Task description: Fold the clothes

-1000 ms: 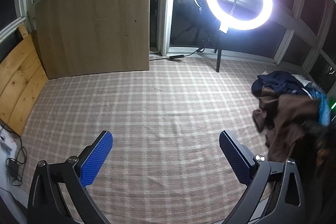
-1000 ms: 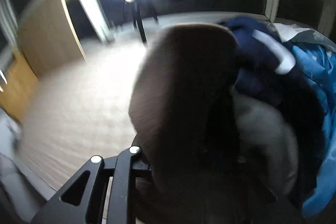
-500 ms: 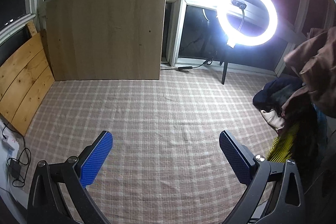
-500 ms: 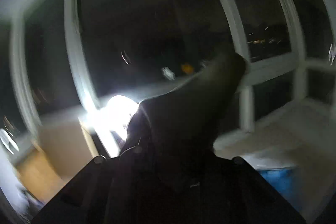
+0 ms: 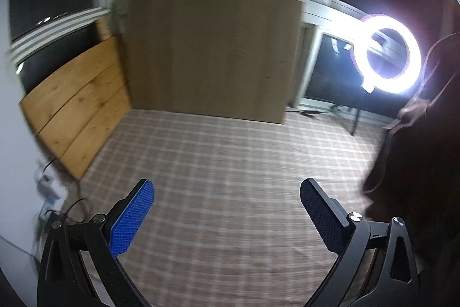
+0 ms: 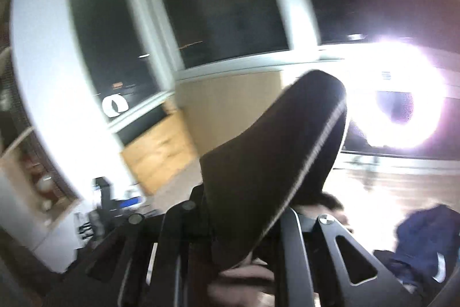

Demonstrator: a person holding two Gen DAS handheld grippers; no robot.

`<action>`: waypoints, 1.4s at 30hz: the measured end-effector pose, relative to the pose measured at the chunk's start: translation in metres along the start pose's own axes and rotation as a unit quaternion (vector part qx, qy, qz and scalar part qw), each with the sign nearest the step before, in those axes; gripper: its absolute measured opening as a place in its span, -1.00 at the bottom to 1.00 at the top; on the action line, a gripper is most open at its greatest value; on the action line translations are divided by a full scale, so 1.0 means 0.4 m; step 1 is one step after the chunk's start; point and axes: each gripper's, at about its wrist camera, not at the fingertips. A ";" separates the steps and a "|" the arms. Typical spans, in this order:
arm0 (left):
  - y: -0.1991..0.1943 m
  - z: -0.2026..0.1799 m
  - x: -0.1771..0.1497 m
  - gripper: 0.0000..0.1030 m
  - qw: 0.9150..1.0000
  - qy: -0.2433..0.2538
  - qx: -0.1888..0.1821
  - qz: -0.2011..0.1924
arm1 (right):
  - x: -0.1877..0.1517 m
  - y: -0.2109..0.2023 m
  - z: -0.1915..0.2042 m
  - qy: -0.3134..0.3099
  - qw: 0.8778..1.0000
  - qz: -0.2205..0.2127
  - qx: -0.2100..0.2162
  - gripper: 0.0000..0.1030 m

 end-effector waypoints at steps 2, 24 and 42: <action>-0.002 0.056 -0.004 0.98 1.000 -0.010 0.013 0.000 | -0.028 0.069 0.017 -0.007 1.000 0.027 0.003 -0.71; 0.410 -0.188 -0.213 0.98 0.962 0.139 -0.148 0.180 | -0.569 0.046 -0.273 0.161 0.898 0.202 -0.356 0.16; 0.332 -0.008 -0.231 0.78 0.977 0.069 -0.063 0.189 | -0.656 0.383 -0.088 -0.019 0.930 0.341 -0.137 0.18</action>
Point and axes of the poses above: each gripper's, at about its wrist camera, not at the fingertips, and y roughly the way its jaws point, z to its left, x to its top, and after that the axes turned 10 degrees about -z, right-handed
